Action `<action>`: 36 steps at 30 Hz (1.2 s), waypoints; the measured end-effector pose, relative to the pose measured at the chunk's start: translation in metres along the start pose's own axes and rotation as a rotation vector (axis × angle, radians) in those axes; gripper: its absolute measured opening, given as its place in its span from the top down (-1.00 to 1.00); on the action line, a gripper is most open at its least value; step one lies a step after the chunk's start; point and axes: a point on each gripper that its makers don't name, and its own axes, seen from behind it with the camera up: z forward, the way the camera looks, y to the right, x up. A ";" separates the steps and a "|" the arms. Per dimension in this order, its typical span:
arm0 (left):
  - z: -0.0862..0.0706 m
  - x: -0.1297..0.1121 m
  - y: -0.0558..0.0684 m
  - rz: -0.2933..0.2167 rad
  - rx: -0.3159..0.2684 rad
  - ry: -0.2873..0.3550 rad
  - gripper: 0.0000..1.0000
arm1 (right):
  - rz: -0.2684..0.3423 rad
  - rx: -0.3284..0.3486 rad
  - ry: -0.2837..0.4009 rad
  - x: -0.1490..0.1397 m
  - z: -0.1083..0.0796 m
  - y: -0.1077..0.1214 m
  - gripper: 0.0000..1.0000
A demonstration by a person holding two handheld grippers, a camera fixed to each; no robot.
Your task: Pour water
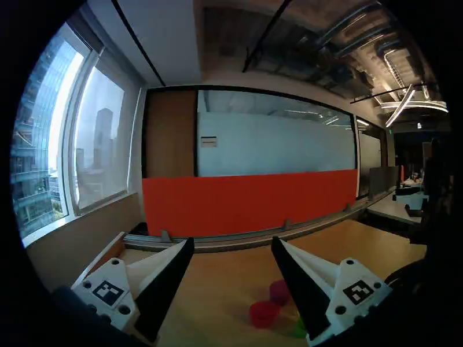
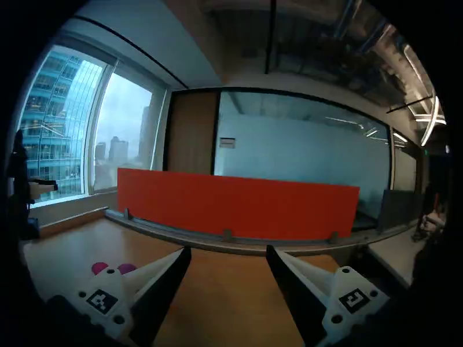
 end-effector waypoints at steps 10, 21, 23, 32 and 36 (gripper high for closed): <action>0.001 0.007 0.024 -0.015 -0.137 0.004 -0.98 | 0.039 0.159 0.010 0.007 -0.002 -0.031 -1.00; -0.006 0.018 0.052 -0.033 -0.281 0.000 -0.98 | 0.033 0.363 0.036 0.024 -0.013 -0.079 -0.99; -0.008 0.021 0.058 -0.044 -0.312 0.004 -0.98 | 0.038 0.403 0.039 0.028 -0.017 -0.088 -0.99; -0.013 0.024 0.086 -0.055 -0.422 0.000 -0.98 | 0.003 0.519 0.039 0.029 -0.027 -0.118 -1.00; -0.014 0.020 0.097 -0.047 -0.460 -0.010 -0.98 | -0.007 0.545 0.039 0.031 -0.029 -0.123 -1.00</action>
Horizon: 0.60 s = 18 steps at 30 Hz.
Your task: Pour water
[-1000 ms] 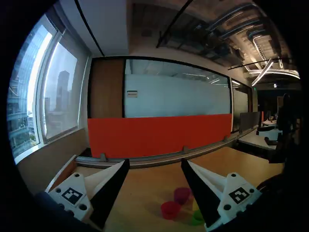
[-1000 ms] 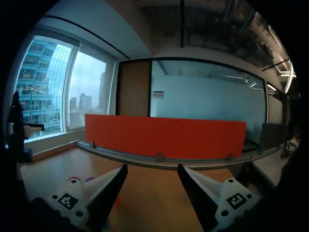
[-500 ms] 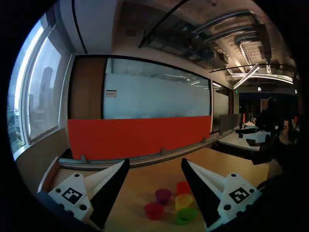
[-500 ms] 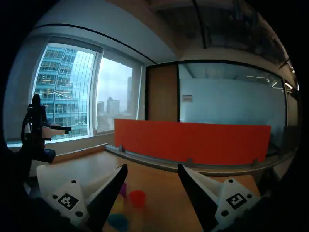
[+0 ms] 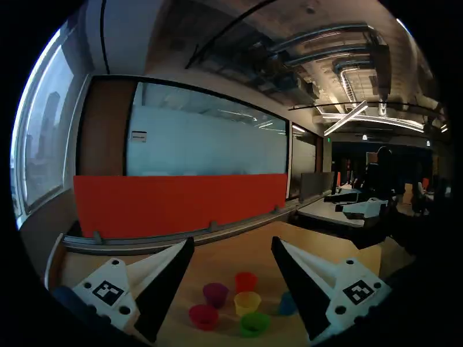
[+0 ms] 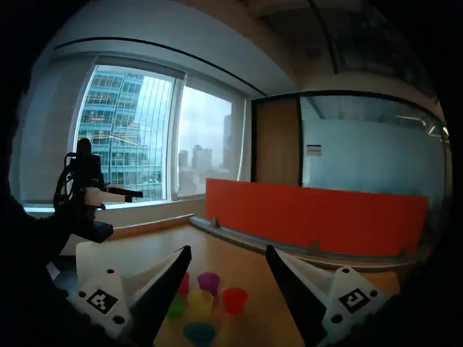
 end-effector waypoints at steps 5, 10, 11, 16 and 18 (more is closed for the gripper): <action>0.003 -0.004 0.012 0.020 -0.039 -0.020 -0.98 | 0.008 0.034 -0.017 0.002 -0.001 -0.005 -1.00; 0.004 -0.013 0.025 0.037 -0.088 -0.047 -0.98 | 0.012 0.068 -0.051 -0.004 -0.004 -0.007 -1.00; 0.004 -0.015 0.027 0.040 -0.097 -0.053 -0.98 | 0.012 0.075 -0.060 -0.006 -0.005 -0.008 -1.00; 0.006 -0.027 0.032 0.058 -0.121 -0.082 -0.98 | -0.001 0.088 -0.094 -0.015 -0.008 -0.006 -1.00; 0.006 -0.032 0.033 0.061 -0.128 -0.093 -0.98 | -0.003 0.090 -0.107 -0.019 -0.009 -0.005 -1.00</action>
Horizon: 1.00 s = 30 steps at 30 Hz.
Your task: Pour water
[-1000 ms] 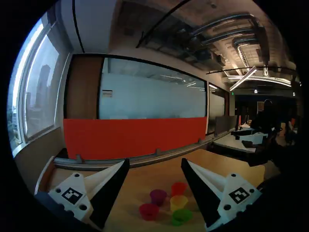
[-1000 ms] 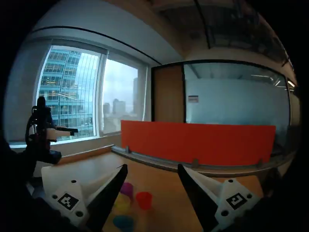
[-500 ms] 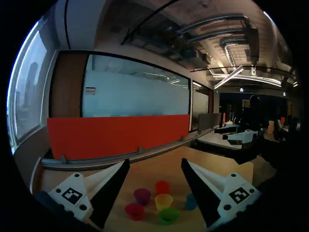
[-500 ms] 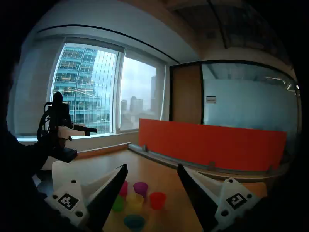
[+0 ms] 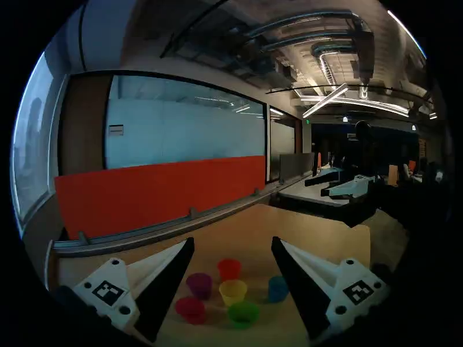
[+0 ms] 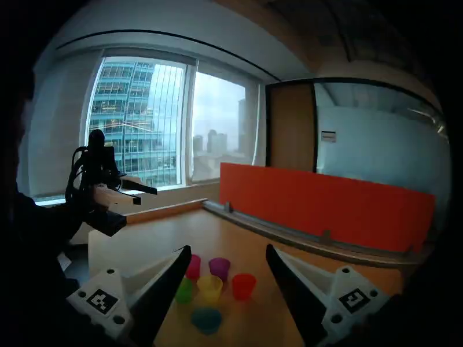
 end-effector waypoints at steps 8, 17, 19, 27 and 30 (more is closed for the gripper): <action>0.003 -0.024 0.005 0.002 -0.026 -0.050 -0.98 | 0.006 0.019 -0.067 -0.026 0.001 0.000 -1.00; 0.004 -0.064 0.007 -0.015 -0.040 -0.114 -0.98 | -0.007 0.032 -0.128 -0.057 0.004 -0.002 -1.00; 0.004 -0.073 0.007 -0.015 -0.043 -0.128 -0.98 | -0.010 0.038 -0.146 -0.067 0.004 -0.003 -1.00; 0.005 -0.103 0.009 -0.013 -0.053 -0.167 -0.99 | -0.030 0.054 -0.208 -0.102 0.007 -0.008 -1.00; 0.006 -0.112 0.011 -0.013 -0.057 -0.179 -0.99 | -0.042 0.062 -0.224 -0.113 0.009 -0.010 -1.00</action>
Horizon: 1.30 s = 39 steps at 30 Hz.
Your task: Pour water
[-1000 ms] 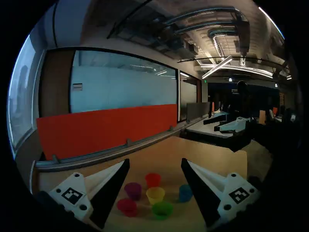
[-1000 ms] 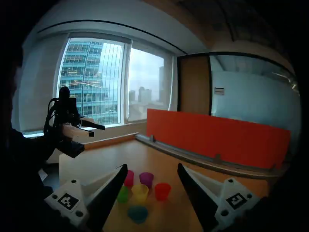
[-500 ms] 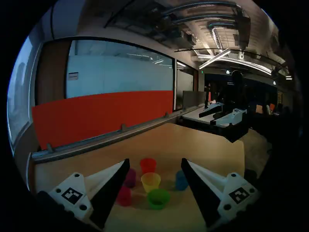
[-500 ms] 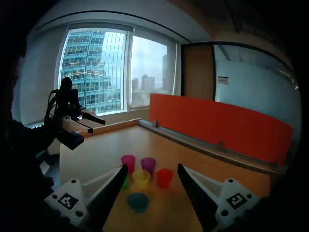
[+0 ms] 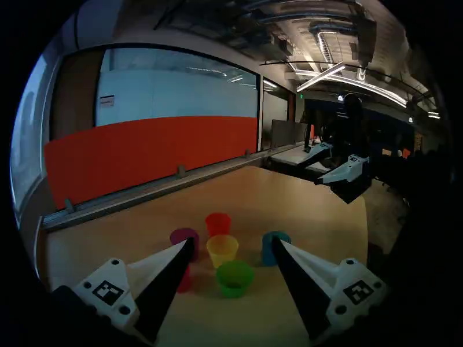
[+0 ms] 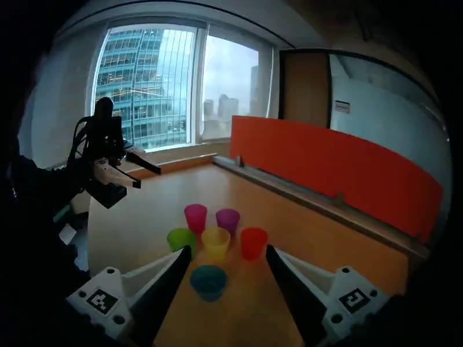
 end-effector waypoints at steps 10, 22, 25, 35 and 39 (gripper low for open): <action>0.007 -0.030 0.008 0.005 -0.016 -0.047 -0.99 | -0.014 0.011 -0.043 -0.029 0.012 -0.004 -1.00; 0.021 -0.072 0.012 0.002 -0.025 -0.117 -0.99 | -0.004 0.017 -0.099 -0.067 0.027 -0.008 -1.00; 0.024 -0.079 0.014 -0.005 -0.032 -0.127 -0.99 | -0.002 0.018 -0.112 -0.077 0.030 -0.010 -1.00; 0.027 -0.101 0.014 -0.001 -0.031 -0.163 -0.99 | 0.006 0.026 -0.145 -0.099 0.038 -0.013 -1.00; 0.028 -0.105 0.013 -0.005 -0.029 -0.172 -0.99 | 0.007 0.027 -0.149 -0.101 0.040 -0.013 -1.00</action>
